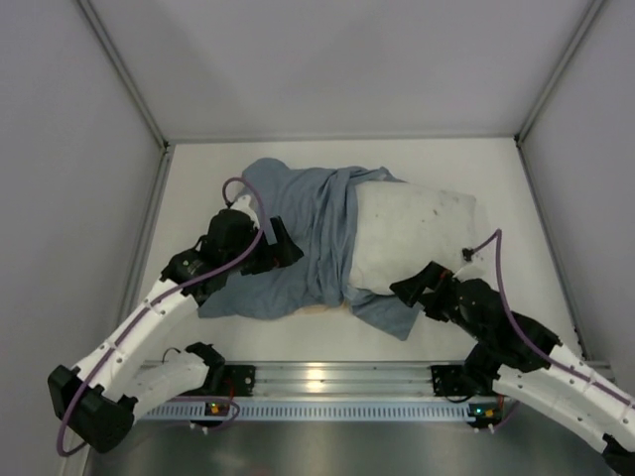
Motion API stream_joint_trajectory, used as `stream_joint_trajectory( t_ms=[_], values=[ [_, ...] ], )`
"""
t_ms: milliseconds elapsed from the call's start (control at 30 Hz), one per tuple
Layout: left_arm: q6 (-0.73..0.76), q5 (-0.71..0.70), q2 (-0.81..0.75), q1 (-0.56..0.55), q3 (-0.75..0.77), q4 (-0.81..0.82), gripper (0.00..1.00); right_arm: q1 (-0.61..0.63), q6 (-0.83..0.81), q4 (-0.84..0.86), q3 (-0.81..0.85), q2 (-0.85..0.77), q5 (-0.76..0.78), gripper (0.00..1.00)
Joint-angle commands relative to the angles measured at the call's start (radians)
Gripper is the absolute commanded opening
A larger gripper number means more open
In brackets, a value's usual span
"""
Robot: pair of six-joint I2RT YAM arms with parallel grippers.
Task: Remove the pillowcase from the pillow
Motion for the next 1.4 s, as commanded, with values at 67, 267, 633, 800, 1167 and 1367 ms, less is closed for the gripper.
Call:
stream_joint_trajectory(
  t_ms=[67, 267, 633, 800, 1167, 1367],
  values=[
    [-0.022, 0.092, 0.017, -0.057, -0.024, 0.002, 0.99, -0.009, -0.093, -0.412, 0.395, 0.079, 0.302, 0.99],
    [-0.042, -0.070, 0.209, -0.253, 0.097, 0.004, 0.99, -0.011, -0.061, -0.622, 0.537, 0.208, 0.428, 1.00],
    [-0.048, -0.189, 0.396, -0.310, 0.232, 0.034, 0.99, -0.011, -0.034, -0.652, 0.459, 0.067, 0.391, 0.99],
    [-0.022, -0.164, 0.502, -0.310, 0.238, 0.143, 0.99, -0.009, 0.001, -0.631, 0.426, 0.029, 0.314, 0.99],
    [-0.007, -0.259, 0.343, -0.235, 0.160, 0.104, 0.00, -0.007, -0.013, -0.472, 0.315, 0.006, 0.134, 0.99],
    [0.049, -0.279, 0.271, -0.189, 0.241, -0.008, 0.00, -0.009, 0.016, -0.375, 0.193, 0.002, 0.075, 0.99]
  ],
)
